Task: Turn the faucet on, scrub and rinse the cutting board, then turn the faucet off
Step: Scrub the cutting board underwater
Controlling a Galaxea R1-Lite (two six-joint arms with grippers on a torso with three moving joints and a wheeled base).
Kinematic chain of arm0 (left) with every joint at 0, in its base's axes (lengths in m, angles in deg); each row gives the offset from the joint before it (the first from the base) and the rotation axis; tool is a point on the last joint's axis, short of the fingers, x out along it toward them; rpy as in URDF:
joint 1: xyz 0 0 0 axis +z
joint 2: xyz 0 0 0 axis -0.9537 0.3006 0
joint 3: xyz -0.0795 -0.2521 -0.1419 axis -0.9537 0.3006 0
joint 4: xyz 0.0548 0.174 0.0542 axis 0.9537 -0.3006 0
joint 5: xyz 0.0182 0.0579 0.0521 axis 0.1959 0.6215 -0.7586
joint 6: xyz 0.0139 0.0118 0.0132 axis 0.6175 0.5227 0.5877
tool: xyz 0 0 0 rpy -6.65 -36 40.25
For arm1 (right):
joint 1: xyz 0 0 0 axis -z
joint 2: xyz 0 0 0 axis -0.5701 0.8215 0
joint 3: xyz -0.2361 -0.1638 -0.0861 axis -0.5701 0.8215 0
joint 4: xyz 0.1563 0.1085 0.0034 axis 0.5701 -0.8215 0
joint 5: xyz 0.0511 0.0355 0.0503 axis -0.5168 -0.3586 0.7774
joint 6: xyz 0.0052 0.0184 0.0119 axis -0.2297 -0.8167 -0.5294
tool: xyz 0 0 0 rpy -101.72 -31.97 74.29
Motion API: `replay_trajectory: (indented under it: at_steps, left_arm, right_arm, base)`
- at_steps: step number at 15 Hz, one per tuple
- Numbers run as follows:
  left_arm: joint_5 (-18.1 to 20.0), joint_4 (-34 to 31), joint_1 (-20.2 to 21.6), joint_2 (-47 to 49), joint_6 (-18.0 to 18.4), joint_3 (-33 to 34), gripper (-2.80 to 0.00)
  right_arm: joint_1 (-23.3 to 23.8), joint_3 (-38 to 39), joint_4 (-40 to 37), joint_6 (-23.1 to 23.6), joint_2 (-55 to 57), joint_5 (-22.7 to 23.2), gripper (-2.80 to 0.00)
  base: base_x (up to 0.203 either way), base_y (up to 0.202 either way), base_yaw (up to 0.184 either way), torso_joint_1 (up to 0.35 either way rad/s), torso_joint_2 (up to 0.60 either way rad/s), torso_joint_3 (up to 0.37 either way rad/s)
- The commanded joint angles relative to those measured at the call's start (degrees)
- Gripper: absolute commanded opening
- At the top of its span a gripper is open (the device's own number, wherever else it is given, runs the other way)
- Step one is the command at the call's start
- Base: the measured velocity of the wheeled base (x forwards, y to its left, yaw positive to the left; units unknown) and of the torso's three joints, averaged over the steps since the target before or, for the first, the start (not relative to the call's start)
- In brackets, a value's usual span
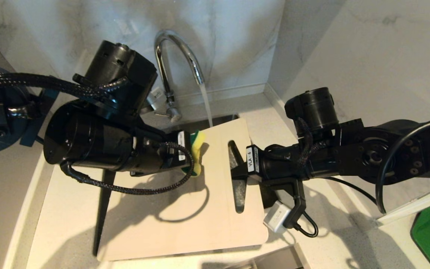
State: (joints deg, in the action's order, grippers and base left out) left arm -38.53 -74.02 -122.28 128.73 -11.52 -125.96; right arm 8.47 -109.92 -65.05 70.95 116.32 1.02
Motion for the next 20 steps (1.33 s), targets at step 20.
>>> replay_trajectory:
  at_steps: [20]
  left_arm:
    - [2.27,9.04,10.08,-1.77,-3.65,18.84,-2.80]
  right_arm:
    - [0.46,-0.57,0.04,-2.82,-2.95,0.31,-2.80]
  base:
    - [0.000,0.000,0.000,0.000,0.00,0.000]
